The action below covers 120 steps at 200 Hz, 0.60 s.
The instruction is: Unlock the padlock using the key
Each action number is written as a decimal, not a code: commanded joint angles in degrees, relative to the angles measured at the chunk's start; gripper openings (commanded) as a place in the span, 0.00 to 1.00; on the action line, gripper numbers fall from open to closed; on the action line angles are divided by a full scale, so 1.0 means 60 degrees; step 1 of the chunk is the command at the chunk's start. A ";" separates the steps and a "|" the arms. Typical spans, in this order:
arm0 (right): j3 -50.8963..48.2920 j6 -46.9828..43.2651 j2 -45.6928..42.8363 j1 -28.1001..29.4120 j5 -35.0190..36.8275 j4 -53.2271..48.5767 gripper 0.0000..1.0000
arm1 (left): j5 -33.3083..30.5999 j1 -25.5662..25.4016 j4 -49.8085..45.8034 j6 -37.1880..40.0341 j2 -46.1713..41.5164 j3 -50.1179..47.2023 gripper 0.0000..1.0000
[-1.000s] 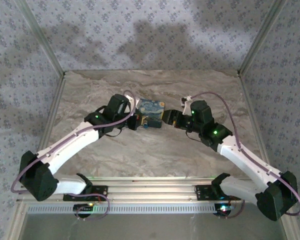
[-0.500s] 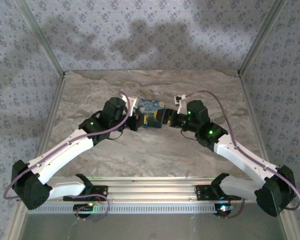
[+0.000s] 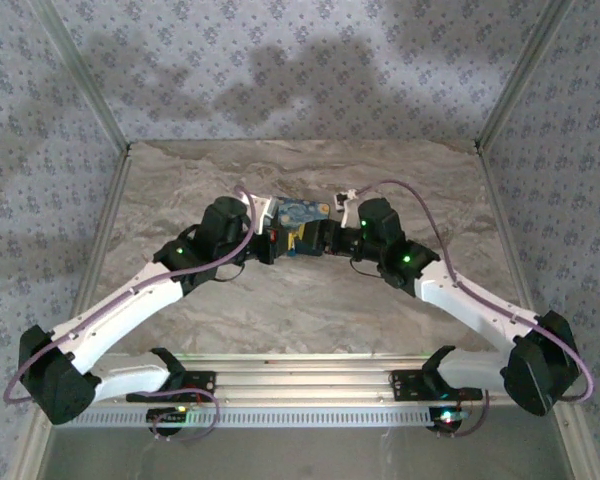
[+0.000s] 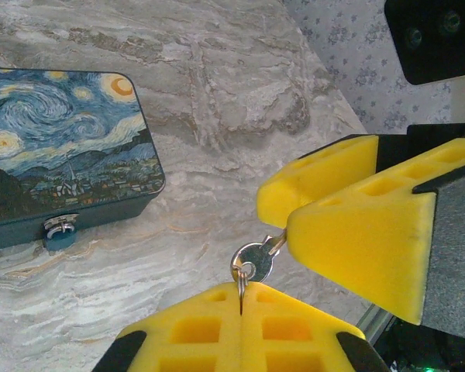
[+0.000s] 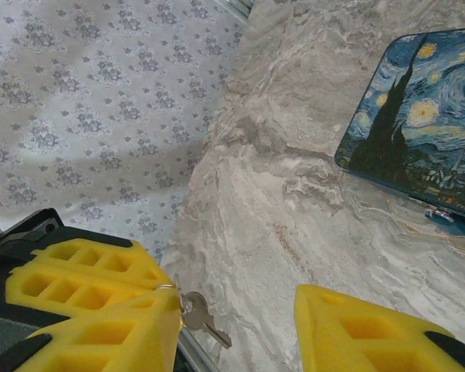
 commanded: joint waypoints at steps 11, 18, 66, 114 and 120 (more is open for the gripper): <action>0.0510 -0.0041 0.0237 0.0142 -0.0231 0.0335 0.40 | 0.0230 -0.0040 0.0216 -0.0028 -0.0332 -0.0108 0.00; 0.0536 -0.0041 0.0271 0.0156 -0.0261 0.0377 0.37 | 0.0224 -0.0042 0.0209 -0.0013 -0.0343 -0.0116 0.00; 0.0701 -0.0116 0.0623 0.0201 -0.0688 0.0632 0.02 | 0.0200 -0.0046 -0.0001 0.0168 -0.0444 -0.0075 0.00; 0.1357 -0.2450 0.0395 -0.0342 -0.1405 -0.1117 0.00 | -0.0257 -0.0009 -0.0752 0.0719 -0.0959 -0.0025 0.45; 0.1561 -0.2851 0.0413 -0.0492 -0.1668 -0.1541 0.00 | -0.0153 0.0068 -0.0745 0.0773 -0.1144 -0.0116 0.50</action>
